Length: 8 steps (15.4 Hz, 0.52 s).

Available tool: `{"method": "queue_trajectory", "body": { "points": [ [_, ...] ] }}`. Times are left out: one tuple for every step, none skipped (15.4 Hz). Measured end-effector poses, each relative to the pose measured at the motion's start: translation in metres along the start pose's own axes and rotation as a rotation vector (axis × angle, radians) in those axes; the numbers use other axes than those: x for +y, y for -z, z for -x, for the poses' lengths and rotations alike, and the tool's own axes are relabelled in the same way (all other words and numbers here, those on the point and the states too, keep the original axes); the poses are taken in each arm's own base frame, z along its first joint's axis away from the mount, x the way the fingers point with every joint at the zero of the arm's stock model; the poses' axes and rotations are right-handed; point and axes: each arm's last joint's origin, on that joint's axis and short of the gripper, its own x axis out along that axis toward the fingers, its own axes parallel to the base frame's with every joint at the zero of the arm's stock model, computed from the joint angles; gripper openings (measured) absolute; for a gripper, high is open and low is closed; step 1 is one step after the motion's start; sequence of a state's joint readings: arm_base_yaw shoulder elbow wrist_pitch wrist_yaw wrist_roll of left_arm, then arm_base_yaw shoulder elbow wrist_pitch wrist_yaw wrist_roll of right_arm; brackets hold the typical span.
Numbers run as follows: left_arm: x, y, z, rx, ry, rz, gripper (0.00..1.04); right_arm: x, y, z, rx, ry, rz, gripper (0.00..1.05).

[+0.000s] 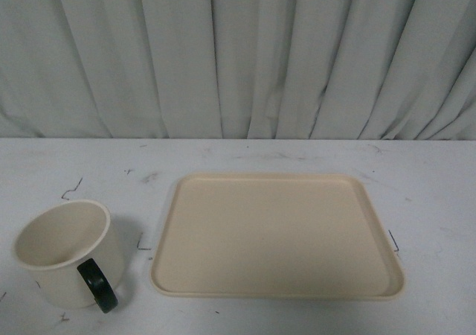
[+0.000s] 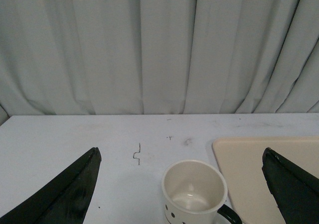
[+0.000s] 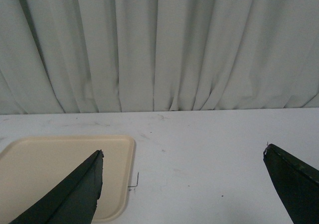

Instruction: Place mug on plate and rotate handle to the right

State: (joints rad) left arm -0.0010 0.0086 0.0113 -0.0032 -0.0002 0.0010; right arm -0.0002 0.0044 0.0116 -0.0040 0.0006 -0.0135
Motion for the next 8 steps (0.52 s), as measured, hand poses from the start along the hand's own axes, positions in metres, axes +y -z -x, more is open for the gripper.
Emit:
{"method": "queue_trajectory", "body": {
  "points": [
    [0.0,0.0,0.0,0.0,0.0,0.0,0.98,0.0,0.0,0.0,0.0,0.0,0.0,0.98],
    [0.0,0.0,0.0,0.0,0.0,0.0,0.98,0.0,0.0,0.0,0.0,0.0,0.0,0.98],
    [0.0,0.0,0.0,0.0,0.0,0.0,0.98,0.0,0.0,0.0,0.0,0.0,0.0,0.98],
    [0.0,0.0,0.0,0.0,0.0,0.0,0.98,0.0,0.0,0.0,0.0,0.0,0.0,0.98],
    [0.0,0.0,0.0,0.0,0.0,0.0,0.98,0.0,0.0,0.0,0.0,0.0,0.0,0.98],
    [0.0,0.0,0.0,0.0,0.0,0.0,0.98,0.0,0.0,0.0,0.0,0.0,0.0,0.98],
    [0.0,0.0,0.0,0.0,0.0,0.0,0.98,0.0,0.0,0.0,0.0,0.0,0.0,0.98],
    [0.0,0.0,0.0,0.0,0.0,0.0,0.98,0.0,0.0,0.0,0.0,0.0,0.0,0.98]
  ]
}}
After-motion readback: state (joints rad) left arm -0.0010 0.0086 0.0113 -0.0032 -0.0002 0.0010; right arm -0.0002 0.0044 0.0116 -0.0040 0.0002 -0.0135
